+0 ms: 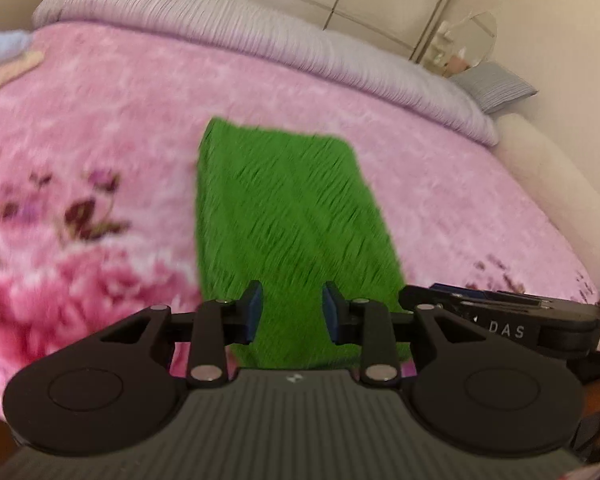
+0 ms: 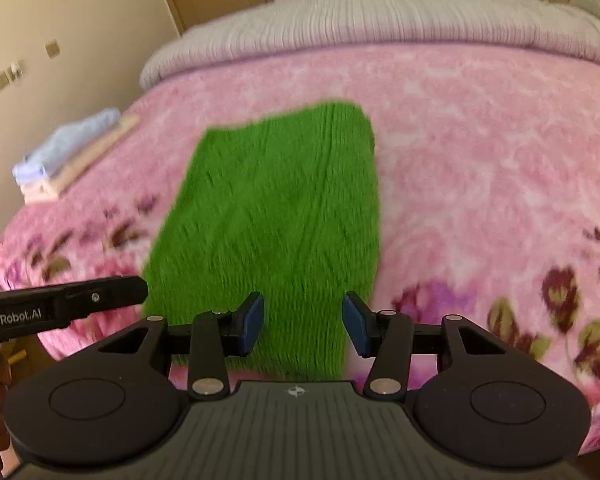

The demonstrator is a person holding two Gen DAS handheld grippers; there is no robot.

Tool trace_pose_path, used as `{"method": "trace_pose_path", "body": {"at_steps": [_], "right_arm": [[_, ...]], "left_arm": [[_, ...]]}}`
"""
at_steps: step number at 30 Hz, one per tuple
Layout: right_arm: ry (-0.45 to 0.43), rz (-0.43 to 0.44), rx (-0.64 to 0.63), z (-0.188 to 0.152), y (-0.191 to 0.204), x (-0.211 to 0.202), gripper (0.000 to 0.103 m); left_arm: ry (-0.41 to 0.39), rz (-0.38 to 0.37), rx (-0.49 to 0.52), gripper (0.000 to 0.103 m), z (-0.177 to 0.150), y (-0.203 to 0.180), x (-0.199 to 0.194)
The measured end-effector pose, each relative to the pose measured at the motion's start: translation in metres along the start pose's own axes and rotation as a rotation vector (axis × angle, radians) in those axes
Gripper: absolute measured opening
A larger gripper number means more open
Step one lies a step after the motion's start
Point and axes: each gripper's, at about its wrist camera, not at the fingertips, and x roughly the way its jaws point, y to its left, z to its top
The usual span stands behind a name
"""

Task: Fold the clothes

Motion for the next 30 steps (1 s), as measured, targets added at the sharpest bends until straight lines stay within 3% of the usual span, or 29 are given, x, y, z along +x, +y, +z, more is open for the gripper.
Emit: {"method": "trace_pose_path", "body": {"at_steps": [6, 8, 11, 15, 20, 22, 23, 26, 30], "right_arm": [[-0.059, 0.039, 0.01, 0.025, 0.002, 0.012, 0.05], [-0.028, 0.04, 0.002, 0.025, 0.003, 0.028, 0.049], [0.069, 0.007, -0.018, 0.013, 0.0, 0.061, 0.05], [0.067, 0.014, -0.039, 0.01, -0.003, 0.064, 0.051], [0.073, 0.029, -0.037, 0.013, -0.005, 0.058, 0.052], [0.079, 0.018, -0.02, 0.015, -0.003, 0.05, 0.053], [0.082, 0.012, -0.012, 0.016, -0.001, 0.045, 0.057], [0.104, -0.07, 0.015, 0.019, 0.005, 0.032, 0.091], [0.119, -0.131, 0.029, 0.016, 0.009, 0.011, 0.09]], "left_arm": [[0.043, 0.013, 0.052, 0.027, 0.018, 0.0, 0.04], [0.087, 0.059, 0.077, 0.028, 0.012, 0.005, 0.06], [0.068, 0.054, 0.08, 0.032, -0.002, 0.016, 0.071], [0.08, 0.037, 0.066, 0.032, 0.001, 0.021, 0.071], [0.109, 0.084, 0.052, 0.03, 0.009, 0.007, 0.061], [0.107, 0.102, 0.053, 0.034, 0.009, -0.002, 0.052], [0.105, 0.106, 0.05, 0.038, 0.008, -0.005, 0.046], [0.095, 0.12, 0.043, 0.043, 0.002, -0.012, 0.028], [0.086, 0.141, 0.035, 0.046, -0.007, -0.019, 0.009]]}}
